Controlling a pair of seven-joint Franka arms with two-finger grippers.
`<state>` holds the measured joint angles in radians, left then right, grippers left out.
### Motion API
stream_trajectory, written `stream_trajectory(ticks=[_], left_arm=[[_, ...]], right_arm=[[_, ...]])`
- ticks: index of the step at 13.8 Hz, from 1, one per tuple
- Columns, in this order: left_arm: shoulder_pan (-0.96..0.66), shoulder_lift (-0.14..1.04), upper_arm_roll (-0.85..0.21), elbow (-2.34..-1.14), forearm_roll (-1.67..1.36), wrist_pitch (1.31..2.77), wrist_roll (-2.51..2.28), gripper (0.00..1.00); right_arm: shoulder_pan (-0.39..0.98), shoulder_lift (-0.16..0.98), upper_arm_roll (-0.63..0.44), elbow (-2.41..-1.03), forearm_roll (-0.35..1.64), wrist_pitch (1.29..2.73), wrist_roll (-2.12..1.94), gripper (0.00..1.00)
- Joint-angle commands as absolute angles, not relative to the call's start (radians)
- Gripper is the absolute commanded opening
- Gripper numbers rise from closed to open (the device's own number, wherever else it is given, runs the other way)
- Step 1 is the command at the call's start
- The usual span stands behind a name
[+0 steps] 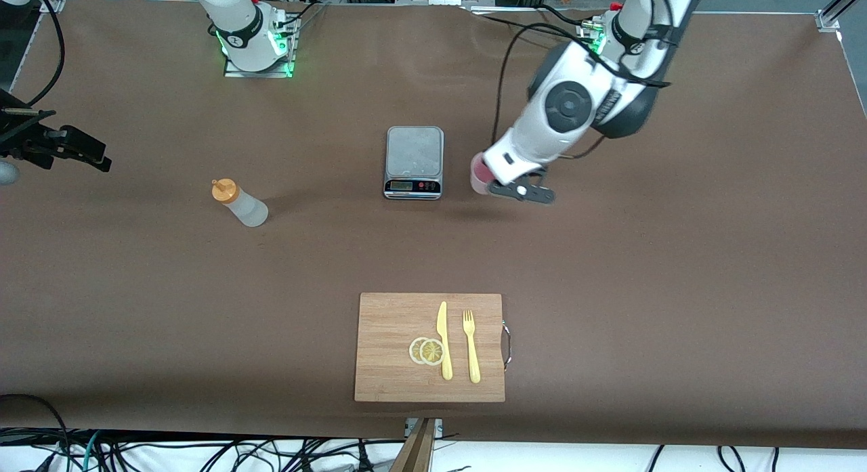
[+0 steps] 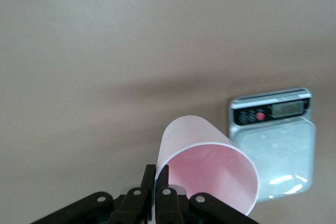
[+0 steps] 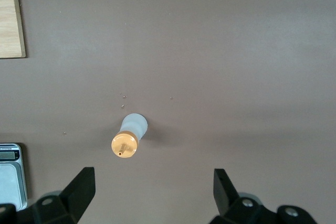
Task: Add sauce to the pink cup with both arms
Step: 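Carry the pink cup with the left gripper onto the scale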
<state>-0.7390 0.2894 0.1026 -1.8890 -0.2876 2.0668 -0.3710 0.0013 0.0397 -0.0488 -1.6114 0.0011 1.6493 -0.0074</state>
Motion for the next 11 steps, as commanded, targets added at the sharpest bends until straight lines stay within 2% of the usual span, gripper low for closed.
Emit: stream_trajectory(ticks=[1,8,11], left_arm=[[-0.839,0.340,0.123,-1.829,-0.351,2.065,-0.448,0.00],[-0.995,0.432,0.123,-1.825,-0.394,2.201,-0.581,0.00],[-1.023,0.482,0.123,-1.787,-0.396,2.215,-0.591,0.00]], right_arm=[[-0.002,0.040,-0.051,-1.605,0.018,1.641,-0.020,1.00],[-0.002,0.040,-0.051,-1.605,0.018,1.640,-0.020,1.00],[-0.002,0.040,-0.051,-1.605,0.018,1.640,-0.020,1.00]])
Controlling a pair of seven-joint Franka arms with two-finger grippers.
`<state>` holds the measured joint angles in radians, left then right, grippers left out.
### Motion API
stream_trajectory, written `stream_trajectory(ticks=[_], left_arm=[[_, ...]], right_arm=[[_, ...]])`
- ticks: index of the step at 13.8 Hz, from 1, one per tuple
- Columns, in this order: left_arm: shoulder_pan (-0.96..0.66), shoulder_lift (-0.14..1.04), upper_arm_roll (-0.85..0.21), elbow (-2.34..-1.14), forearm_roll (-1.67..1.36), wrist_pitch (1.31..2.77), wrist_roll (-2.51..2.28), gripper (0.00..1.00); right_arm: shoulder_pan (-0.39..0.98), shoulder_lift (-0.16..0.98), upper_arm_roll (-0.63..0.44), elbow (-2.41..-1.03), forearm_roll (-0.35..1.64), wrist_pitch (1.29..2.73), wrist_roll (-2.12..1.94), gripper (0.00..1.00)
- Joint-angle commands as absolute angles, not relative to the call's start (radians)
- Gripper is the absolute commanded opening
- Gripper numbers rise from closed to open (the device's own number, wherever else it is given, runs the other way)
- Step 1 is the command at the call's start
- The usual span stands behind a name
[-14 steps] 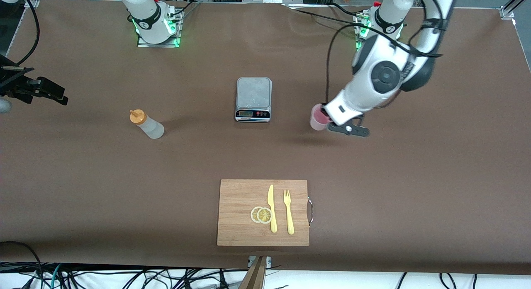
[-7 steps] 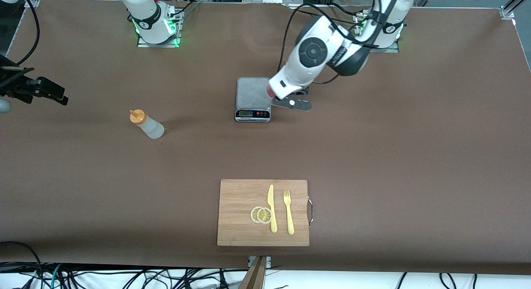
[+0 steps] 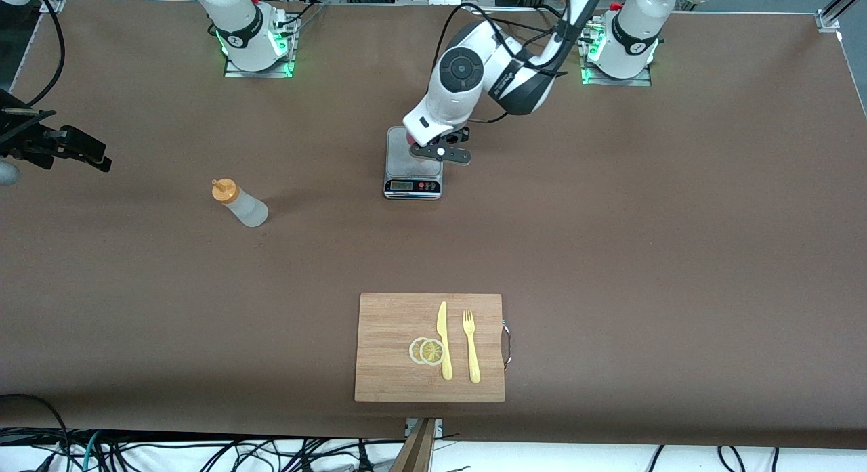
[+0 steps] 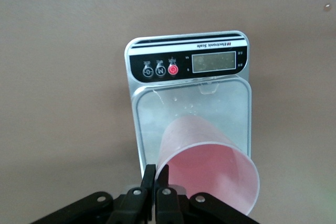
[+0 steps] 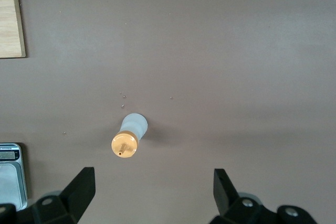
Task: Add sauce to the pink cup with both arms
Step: 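Release the cup on the scale and withdraw the left gripper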
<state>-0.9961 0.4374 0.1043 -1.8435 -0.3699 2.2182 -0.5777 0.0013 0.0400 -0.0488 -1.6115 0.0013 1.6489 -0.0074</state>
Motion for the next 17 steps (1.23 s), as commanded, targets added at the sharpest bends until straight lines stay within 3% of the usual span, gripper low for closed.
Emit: stream_trajectory(ticks=[1,6,7,9,10,11,12,17], left_arm=[[-1.026,0.491,0.123,-1.778,-0.396,2.215,-0.597,0.00],[-1.040,0.508,0.123,-1.776,-0.393,2.229,-0.597,0.00],[-1.040,0.508,0.123,-1.776,-0.393,2.229,-0.594,0.04],[-1.034,0.503,0.126,-1.776,-0.393,2.227,-0.589,0.22],[-1.032,0.500,0.129,-1.775,-0.393,2.227,-0.589,0.40],[-1.031,0.497,0.130,-1.775,-0.393,2.226,-0.584,0.78],[-1.026,0.494,0.130,-1.761,-0.394,2.223,-0.586,1.00],[-0.977,0.382,0.136,-1.731,-0.417,2.116,-0.588,1.00]], right_arm=[[-0.002,0.038,-0.051,-1.605,0.018,1.640,-0.020,1.00],[-0.002,0.040,-0.051,-1.605,0.018,1.640,-0.020,1.00],[-0.002,0.038,-0.051,-1.605,0.018,1.640,-0.020,1.00],[-0.002,0.040,-0.051,-1.605,0.018,1.640,-0.020,1.00],[-0.002,0.040,-0.051,-1.605,0.018,1.641,-0.020,1.00],[-0.002,0.041,-0.051,-1.605,0.018,1.641,-0.020,1.00],[-0.002,0.044,-0.051,-1.606,0.018,1.641,-0.020,1.00],[0.002,0.081,-0.048,-1.612,0.017,1.635,-0.143,1.00]])
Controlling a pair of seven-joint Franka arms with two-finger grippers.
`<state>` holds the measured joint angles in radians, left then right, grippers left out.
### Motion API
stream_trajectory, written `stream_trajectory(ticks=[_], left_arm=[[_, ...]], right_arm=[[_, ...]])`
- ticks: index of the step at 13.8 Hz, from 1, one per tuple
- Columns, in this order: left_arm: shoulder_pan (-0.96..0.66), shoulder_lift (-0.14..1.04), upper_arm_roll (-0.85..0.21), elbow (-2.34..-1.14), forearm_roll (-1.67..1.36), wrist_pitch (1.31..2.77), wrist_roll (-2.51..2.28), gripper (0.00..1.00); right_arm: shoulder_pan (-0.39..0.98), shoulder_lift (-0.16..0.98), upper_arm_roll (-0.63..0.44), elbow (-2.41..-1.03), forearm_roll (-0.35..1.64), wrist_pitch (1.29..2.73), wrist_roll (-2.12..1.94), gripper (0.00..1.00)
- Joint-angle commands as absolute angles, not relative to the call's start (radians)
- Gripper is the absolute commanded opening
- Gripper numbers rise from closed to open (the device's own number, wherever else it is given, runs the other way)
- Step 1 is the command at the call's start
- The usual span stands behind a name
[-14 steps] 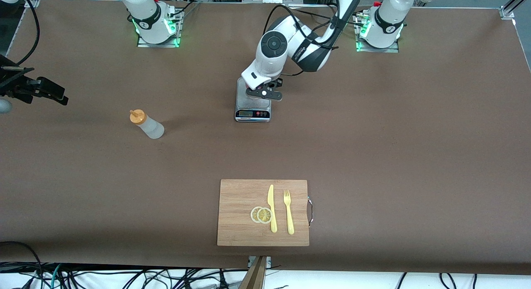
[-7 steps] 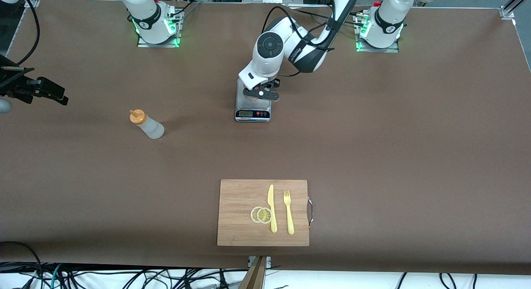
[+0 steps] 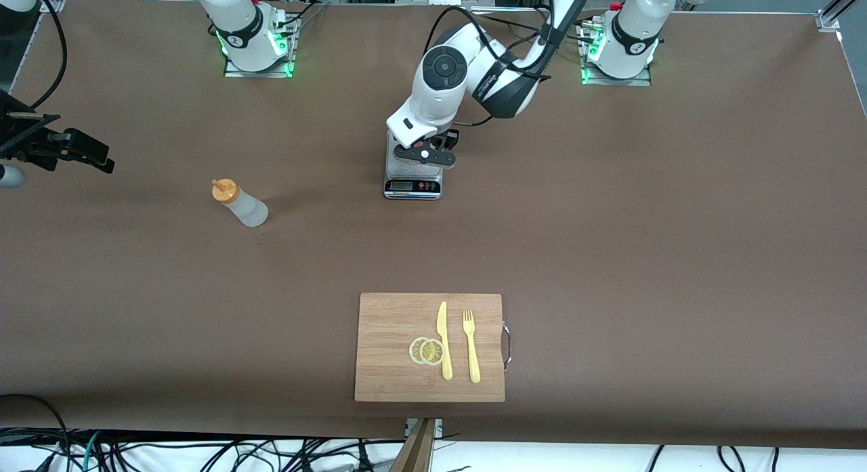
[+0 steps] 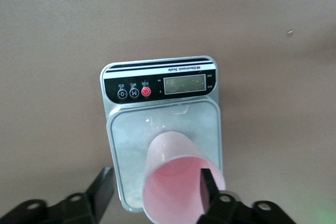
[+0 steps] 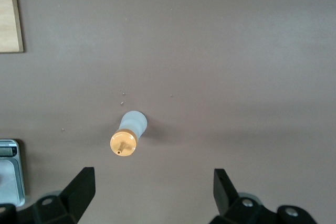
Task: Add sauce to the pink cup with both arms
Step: 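Release the cup on the scale and withdraw the left gripper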
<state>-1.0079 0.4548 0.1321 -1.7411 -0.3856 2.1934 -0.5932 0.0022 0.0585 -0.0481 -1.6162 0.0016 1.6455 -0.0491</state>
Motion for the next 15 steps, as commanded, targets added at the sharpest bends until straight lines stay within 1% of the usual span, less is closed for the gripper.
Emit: stream_trajectory(ticks=[1,2,4,6,8,11,13,15], left_arm=[[-0.960,0.364,0.146,-1.703,-0.407,2.052,-0.586,1.00],[-0.950,0.356,0.173,-1.657,-0.402,1.981,-0.583,1.00],[-0.943,0.336,0.270,-1.577,-0.399,1.849,-0.562,1.00],[-0.904,0.312,0.334,-1.514,-0.399,1.732,-0.510,1.00],[-0.800,0.282,0.336,-1.474,-0.399,1.637,-0.456,1.00],[-0.629,0.220,0.333,-1.466,-0.336,1.545,-0.431,1.00],[-0.553,0.190,0.330,-1.466,-0.260,1.497,-0.309,1.00],[-0.468,0.176,0.327,-1.466,-0.219,1.471,-0.183,1.00]], right_arm=[[0.002,0.100,-0.048,-1.612,0.017,1.622,-0.238,1.00],[-0.003,0.109,-0.049,-1.612,0.018,1.614,-0.336,1.00],[-0.018,0.138,-0.054,-1.611,0.032,1.602,-0.548,1.00],[-0.064,0.181,-0.054,-1.615,0.118,1.597,-0.790,1.00],[-0.130,0.242,-0.055,-1.617,0.226,1.582,-1.048,1.00],[-0.256,0.394,-0.055,-1.620,0.464,1.574,-1.511,1.00],[-0.333,0.506,-0.054,-1.618,0.578,1.523,-1.705,1.00],[-0.373,0.589,-0.054,-1.618,0.656,1.471,-1.881,1.00]])
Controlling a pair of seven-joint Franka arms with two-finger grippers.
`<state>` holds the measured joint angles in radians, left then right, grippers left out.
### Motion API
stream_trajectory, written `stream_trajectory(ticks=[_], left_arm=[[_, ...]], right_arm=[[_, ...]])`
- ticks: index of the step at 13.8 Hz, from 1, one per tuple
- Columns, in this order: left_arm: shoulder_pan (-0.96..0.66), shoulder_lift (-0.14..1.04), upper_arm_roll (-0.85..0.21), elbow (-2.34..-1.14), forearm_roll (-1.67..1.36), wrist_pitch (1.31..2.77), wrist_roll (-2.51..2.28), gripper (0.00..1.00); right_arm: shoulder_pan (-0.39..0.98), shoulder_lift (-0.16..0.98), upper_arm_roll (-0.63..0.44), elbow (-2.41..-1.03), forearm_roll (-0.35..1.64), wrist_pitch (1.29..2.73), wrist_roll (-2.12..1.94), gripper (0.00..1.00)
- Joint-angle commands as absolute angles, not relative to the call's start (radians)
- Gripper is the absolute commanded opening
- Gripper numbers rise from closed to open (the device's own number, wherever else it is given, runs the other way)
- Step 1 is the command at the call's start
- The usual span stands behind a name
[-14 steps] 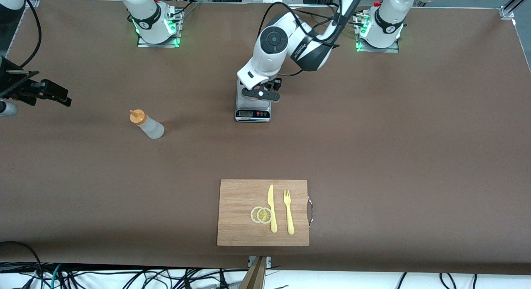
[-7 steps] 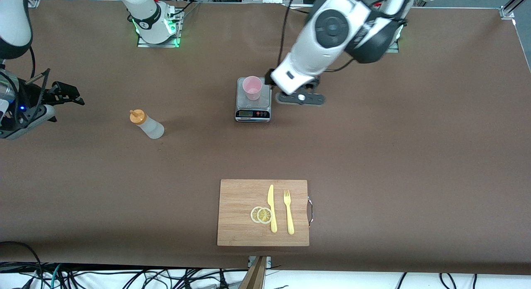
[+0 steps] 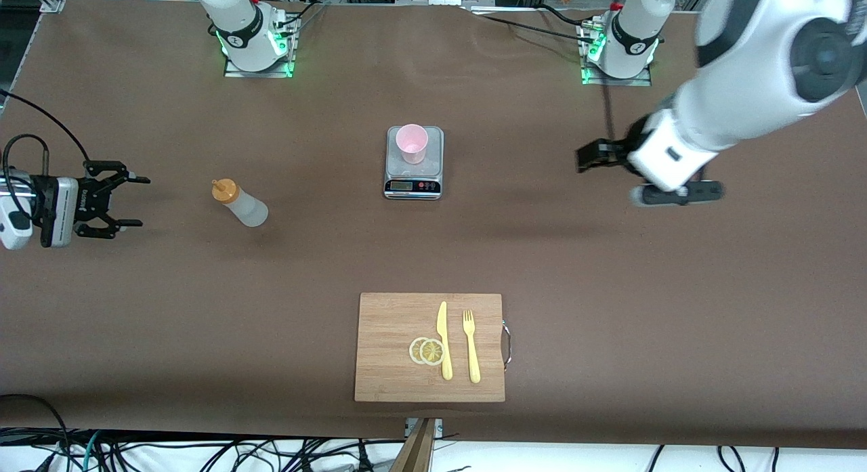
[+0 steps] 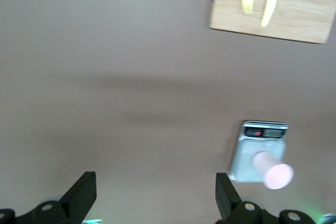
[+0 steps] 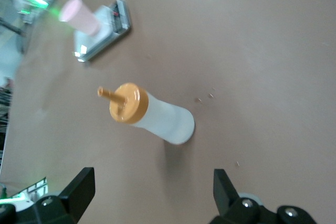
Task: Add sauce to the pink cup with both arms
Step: 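Release the cup on the scale and withdraw the left gripper, then reach the right gripper to the white sauce bottle and grasp it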
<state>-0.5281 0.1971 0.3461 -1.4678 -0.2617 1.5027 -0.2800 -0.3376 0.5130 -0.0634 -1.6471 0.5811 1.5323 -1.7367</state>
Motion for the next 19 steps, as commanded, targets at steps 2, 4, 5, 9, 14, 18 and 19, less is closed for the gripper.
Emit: stream_trajectory(ticks=[2,4,5,9,14,18,19], left_arm=[[-0.392,0.164,0.318,-1.466,-0.190,1.454,-0.108,1.00],[-0.304,0.155,0.269,-1.466,-0.126,1.442,-0.007,1.00],[-0.251,0.147,0.224,-1.468,-0.086,1.440,0.035,1.00],[-0.094,0.123,0.088,-1.477,-0.014,1.405,0.071,1.00],[-0.055,0.089,0.041,-1.506,-0.008,1.378,0.069,1.00],[-0.040,0.089,0.034,-1.523,-0.012,1.378,0.072,1.00],[-0.041,0.097,0.035,-1.522,-0.011,1.378,0.072,1.00]], right_arm=[[-0.394,0.664,-0.054,-1.618,0.713,1.433,-2.015,1.00],[-0.399,0.736,-0.054,-1.617,0.776,1.395,-2.139,1.00],[-0.399,0.767,-0.054,-1.614,0.800,1.382,-2.184,1.00],[-0.390,0.845,-0.037,-1.611,0.879,1.376,-2.276,1.00],[-0.390,0.959,0.058,-1.572,0.922,1.352,-2.385,1.00],[-0.356,0.968,0.074,-1.536,0.922,1.350,-2.404,1.00],[-0.342,0.968,0.075,-1.525,0.922,1.351,-2.399,1.00]])
